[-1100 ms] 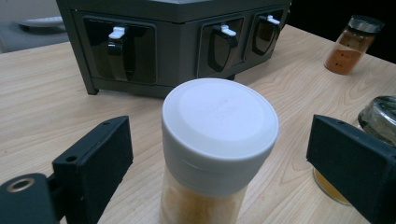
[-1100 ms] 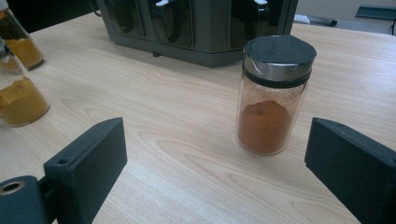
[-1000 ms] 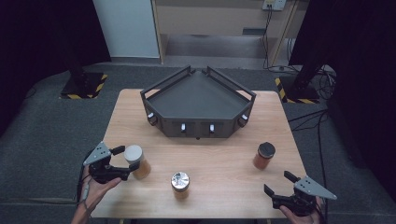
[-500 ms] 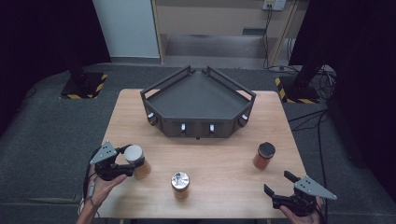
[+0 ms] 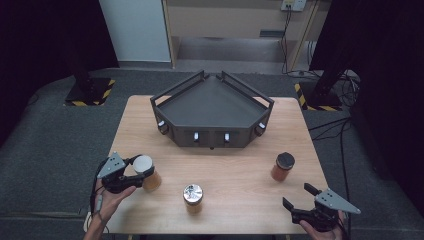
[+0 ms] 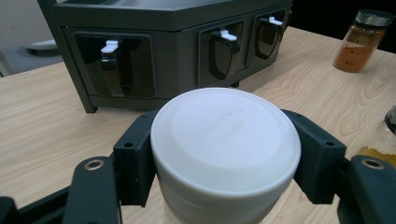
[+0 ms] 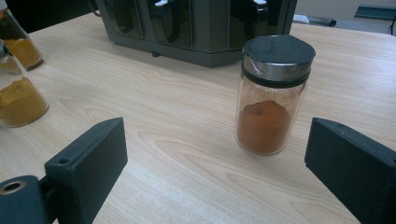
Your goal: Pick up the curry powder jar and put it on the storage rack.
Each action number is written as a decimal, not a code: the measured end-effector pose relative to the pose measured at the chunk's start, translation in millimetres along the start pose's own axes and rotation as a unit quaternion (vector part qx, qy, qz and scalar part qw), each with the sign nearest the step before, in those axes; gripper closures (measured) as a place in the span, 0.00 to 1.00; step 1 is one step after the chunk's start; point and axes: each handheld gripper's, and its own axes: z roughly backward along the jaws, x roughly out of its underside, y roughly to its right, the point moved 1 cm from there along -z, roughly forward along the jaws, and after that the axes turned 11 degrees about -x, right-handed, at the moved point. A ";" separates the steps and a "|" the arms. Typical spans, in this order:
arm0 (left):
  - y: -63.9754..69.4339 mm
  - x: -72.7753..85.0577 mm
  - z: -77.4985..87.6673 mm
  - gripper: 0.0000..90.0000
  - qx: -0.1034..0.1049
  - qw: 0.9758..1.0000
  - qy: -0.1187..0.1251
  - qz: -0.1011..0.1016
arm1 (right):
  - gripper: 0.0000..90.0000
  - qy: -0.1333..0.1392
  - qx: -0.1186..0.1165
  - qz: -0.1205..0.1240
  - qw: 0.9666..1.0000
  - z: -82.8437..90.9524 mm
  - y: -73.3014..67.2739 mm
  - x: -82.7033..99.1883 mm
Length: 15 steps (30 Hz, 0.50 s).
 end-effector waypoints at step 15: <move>0.7 -16.5 -5.7 0.37 0.014 1.000 -0.005 -0.002 | 0.07 0.000 -0.001 0.001 1.000 -0.1 0.3 0.1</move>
